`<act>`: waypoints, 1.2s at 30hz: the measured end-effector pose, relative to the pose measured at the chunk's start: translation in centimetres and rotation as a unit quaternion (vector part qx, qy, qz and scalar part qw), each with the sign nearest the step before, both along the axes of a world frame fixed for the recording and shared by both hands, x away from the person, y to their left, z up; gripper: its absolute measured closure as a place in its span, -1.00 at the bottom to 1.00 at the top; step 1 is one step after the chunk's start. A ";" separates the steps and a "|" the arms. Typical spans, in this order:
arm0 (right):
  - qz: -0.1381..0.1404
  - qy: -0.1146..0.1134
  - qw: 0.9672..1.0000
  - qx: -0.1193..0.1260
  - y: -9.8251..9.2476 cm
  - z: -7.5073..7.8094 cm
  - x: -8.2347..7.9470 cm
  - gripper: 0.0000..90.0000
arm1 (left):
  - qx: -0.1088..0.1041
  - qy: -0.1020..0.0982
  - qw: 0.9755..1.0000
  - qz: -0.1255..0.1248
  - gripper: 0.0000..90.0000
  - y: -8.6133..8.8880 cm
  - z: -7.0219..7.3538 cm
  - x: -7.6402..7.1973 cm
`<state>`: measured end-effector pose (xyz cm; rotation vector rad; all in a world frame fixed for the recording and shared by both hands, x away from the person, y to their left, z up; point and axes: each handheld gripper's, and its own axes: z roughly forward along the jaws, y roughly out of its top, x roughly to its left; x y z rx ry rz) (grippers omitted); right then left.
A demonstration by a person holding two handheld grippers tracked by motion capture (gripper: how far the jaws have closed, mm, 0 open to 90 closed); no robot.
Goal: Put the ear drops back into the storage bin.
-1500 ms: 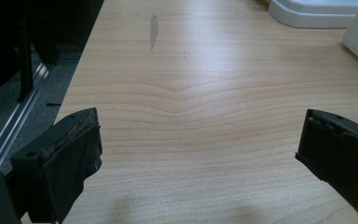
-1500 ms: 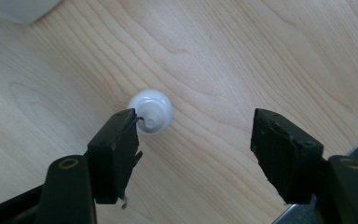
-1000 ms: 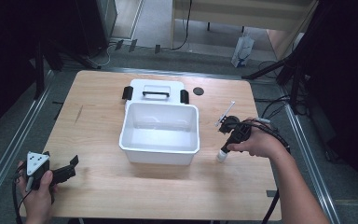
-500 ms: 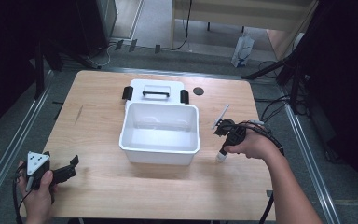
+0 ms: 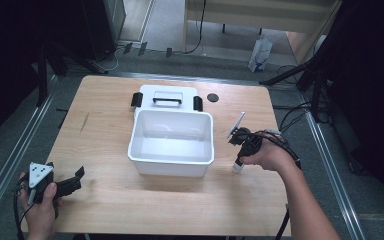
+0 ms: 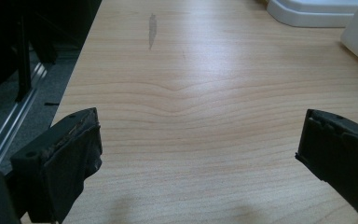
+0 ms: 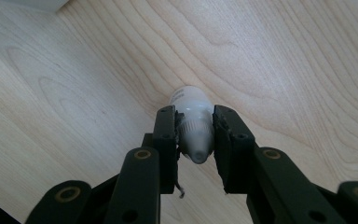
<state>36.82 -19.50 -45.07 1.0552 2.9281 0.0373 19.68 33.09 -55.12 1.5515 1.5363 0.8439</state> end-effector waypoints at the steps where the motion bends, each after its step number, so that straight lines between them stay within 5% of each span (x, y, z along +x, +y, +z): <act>1: 0.000 -0.001 1.000 0.000 0.1 0.0 0.0 0.60 | 0.000 0.000 1.000 0.000 -0.99 0.0 0.0 0.0; 13: 0.052 -0.030 0.998 -0.001 0.9 2.8 -0.2 0.61 | -0.001 0.001 1.000 0.001 -0.99 0.1 0.0 0.0; 36: 0.077 -0.074 0.994 0.011 3.8 10.9 0.6 0.61 | -0.001 0.002 1.000 -0.001 -0.99 0.1 0.0 0.1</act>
